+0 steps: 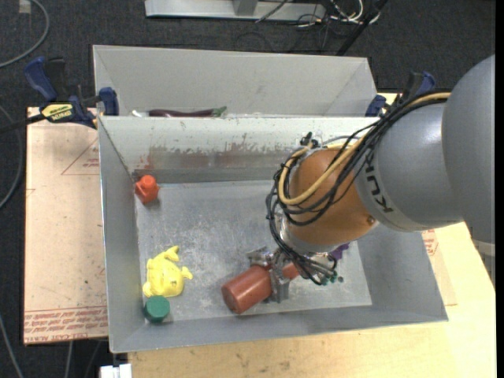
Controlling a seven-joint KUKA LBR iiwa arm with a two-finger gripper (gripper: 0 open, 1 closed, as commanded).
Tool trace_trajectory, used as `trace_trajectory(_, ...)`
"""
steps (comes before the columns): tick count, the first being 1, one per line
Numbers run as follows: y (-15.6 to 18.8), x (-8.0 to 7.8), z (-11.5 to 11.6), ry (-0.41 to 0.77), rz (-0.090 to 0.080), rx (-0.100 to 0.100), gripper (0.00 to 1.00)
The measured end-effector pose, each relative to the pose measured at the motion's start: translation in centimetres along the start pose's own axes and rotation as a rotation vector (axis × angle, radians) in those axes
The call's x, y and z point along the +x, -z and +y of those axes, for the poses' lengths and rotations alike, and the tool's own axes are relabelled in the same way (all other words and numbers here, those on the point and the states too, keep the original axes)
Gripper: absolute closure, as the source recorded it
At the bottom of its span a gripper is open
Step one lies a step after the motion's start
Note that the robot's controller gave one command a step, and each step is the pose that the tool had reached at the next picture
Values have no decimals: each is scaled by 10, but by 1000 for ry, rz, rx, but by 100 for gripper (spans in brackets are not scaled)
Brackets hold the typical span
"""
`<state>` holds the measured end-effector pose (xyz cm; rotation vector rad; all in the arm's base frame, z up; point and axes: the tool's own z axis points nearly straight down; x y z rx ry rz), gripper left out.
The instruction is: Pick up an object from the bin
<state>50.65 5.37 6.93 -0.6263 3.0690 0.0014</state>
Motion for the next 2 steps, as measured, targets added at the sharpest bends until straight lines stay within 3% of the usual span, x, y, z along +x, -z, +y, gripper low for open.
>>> trace_trajectory(1,136,4,-29,383,-1,-1,100)
trace_trajectory(2,173,5,-38,488,-2,-1,100)
